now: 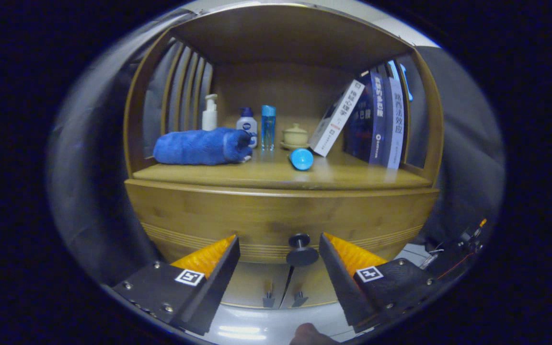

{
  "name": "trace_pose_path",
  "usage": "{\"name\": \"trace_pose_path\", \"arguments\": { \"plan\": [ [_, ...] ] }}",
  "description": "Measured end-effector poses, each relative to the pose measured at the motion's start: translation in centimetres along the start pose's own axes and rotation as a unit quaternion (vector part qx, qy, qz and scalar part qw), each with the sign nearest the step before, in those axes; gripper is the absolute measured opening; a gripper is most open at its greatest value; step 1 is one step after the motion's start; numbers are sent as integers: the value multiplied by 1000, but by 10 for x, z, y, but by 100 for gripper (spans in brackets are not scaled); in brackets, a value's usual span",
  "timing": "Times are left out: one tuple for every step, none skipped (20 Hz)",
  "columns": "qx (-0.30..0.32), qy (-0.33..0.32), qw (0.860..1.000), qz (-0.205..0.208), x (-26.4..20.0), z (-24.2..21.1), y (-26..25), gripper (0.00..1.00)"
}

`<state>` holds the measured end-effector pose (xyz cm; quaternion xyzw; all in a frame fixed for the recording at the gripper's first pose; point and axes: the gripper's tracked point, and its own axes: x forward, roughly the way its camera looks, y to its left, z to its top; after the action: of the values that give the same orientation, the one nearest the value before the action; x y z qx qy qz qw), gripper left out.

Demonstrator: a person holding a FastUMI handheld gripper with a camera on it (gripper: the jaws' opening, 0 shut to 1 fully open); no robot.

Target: Pull open the drawer, take out the items inside it, and place them on the countertop above the cabinet.

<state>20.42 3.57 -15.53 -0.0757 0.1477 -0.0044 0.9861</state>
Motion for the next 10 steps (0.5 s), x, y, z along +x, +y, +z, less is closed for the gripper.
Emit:
{"name": "trace_pose_path", "arguments": {
  "plan": [
    [6, -3, 1000, 5, -14, 7, 3, 99],
    [18, -8, 1000, 11, -29, 13, 5, 99],
    [23, -12, 1000, 18, -42, 19, 9, 99],
    [23, -21, 999, 20, -56, 26, 6, 99],
    [23, -30, 999, 18, -67, 33, 5, 99],
    [26, -38, 999, 21, -80, 38, 4, 99],
    [31, -41, 998, 23, -93, 43, 5, 99],
    [33, -46, 998, 23, -106, 47, 3, 99],
    [35, -51, 998, 23, -117, 52, 2, 99],
    [29, -55, 998, 19, -126, 56, -1, 99]
  ]
}}
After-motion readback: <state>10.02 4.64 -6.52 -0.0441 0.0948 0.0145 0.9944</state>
